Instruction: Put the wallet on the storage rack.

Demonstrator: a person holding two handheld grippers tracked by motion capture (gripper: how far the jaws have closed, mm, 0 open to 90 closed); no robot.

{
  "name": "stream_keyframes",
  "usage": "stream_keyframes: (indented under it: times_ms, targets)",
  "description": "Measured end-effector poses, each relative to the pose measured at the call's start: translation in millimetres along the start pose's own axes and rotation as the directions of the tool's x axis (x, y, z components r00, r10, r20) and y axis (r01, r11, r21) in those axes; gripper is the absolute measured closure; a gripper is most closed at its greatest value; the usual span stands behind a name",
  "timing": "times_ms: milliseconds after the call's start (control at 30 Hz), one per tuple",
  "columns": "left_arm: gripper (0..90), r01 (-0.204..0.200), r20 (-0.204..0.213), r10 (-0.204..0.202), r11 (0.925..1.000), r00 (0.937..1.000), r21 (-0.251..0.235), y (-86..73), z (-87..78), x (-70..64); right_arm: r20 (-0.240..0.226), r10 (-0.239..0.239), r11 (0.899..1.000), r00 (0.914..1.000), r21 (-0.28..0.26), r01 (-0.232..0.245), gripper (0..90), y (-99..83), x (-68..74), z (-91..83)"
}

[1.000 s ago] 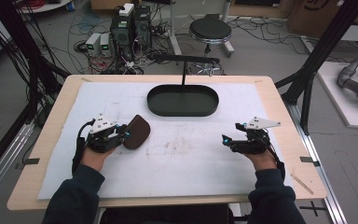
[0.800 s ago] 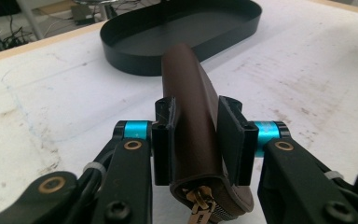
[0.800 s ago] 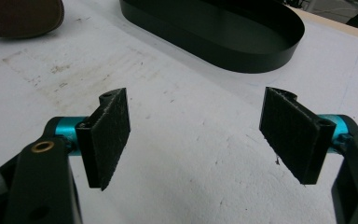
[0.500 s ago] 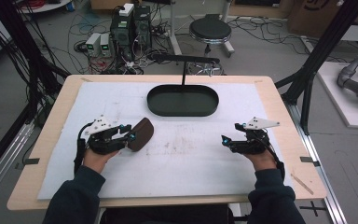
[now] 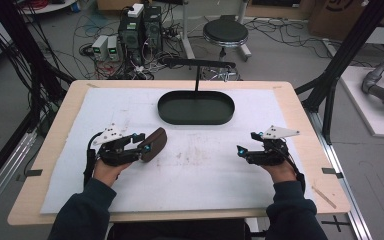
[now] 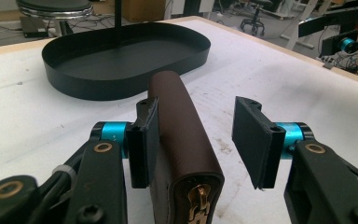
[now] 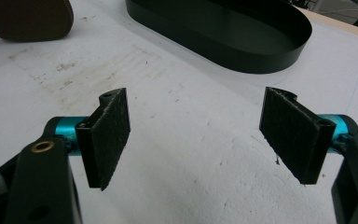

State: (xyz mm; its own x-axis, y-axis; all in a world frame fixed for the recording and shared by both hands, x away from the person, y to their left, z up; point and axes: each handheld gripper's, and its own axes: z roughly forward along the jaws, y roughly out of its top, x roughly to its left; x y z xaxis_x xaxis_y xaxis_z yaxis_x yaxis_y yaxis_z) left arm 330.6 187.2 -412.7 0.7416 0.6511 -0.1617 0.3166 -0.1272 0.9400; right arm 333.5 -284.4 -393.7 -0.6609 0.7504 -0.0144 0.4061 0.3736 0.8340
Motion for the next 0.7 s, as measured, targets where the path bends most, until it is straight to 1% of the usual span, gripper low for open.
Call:
stream_keyframes:
  times_ms: [33, 67, 133, 233, 300, 400, 433, 500, 533, 567, 633, 667, 700]
  targets:
    - [50.9, 0.003, 0.002, -0.003, 1.0, 1.0, 0.001, 0.0, 0.0, 0.3, 0.001, -0.002, 1.0, 1.0, 0.001, 0.002, 24.8, 0.0, -0.2, 0.0]
    - [50.3, 0.012, 0.0, -0.012, 0.9998, 0.9999, 0.013, -0.7, 1.0, 0.7, 0.0, -0.002, 1.0, 1.0, 0.003, 0.002, 24.8, 0.0, -0.2, 0.0]
    - [50.2, 0.013, -0.001, -0.013, 0.9998, 0.9999, 0.017, -1.6, 1.9, 1.1, 0.002, -0.004, 1.0, 1.0, 0.004, 0.004, 24.8, 0.0, -0.3, 0.1]
    - [49.2, 0.008, -0.01, -0.008, 0.9999, 0.9999, 0.007, -1.4, 1.5, 0.6, 0.003, -0.001, 1.0, 1.0, 0.003, 0.001, 24.8, -0.1, 0.0, 0.2]
    - [45.0, -0.002, -0.032, 0.002, 1.0, 0.9995, 0.009, -1.3, 1.2, 1.1, 0.002, 0.001, 1.0, 1.0, 0.002, -0.001, 24.8, -0.3, -0.1, 0.3]
    - [41.2, 0.002, -0.042, -0.001, 0.9999, 0.9991, 0.015, -1.6, 1.5, 1.6, 0.0, -0.002, 1.0, 1.0, 0.003, 0.002, 24.8, -0.4, -0.3, 0.4]
    - [41.2, -0.002, -0.049, 0.003, 0.9998, 0.9988, 0.021, -1.6, 1.2, 1.8, 0.0, -0.002, 1.0, 1.0, 0.003, 0.002, 24.8, -0.4, -0.3, 0.4]
    - [37.3, -0.001, -0.056, 0.002, 0.9998, 0.9984, 0.022, -1.8, 1.9, 1.7, 0.001, -0.003, 1.0, 1.0, 0.004, 0.003, 24.8, -0.4, -0.4, 0.4]
    - [35.3, -0.005, -0.063, 0.007, 0.9996, 0.998, 0.028, -2.1, 2.2, 1.8, -0.002, -0.004, 1.0, 1.0, 0.004, 0.004, 24.8, -0.5, -0.7, 0.4]
    - [32.9, -0.009, -0.08, 0.013, 0.9989, 0.9967, 0.047, -3.1, 3.7, 1.9, -0.001, -0.003, 1.0, 1.0, 0.003, 0.003, 24.8, -0.5, -0.7, 0.4]
    - [28.1, -0.007, -0.086, 0.011, 0.9986, 0.9963, 0.052, -3.8, 4.6, 2.1, -0.001, -0.004, 1.0, 1.0, 0.004, 0.004, 24.8, -0.5, -0.7, 0.4]
    - [26.3, -0.003, -0.095, 0.011, 0.9964, 0.9954, 0.084, -5.6, 7.5, 2.3, -0.002, -0.004, 1.0, 1.0, 0.005, 0.004, 24.8, -0.5, -0.6, 0.4]
    - [24.5, -0.003, -0.095, 0.011, 0.9964, 0.9954, 0.084, -5.6, 7.5, 2.3, -0.001, -0.002, 1.0, 1.0, 0.004, 0.002, 24.8, -0.5, -0.4, 0.5]
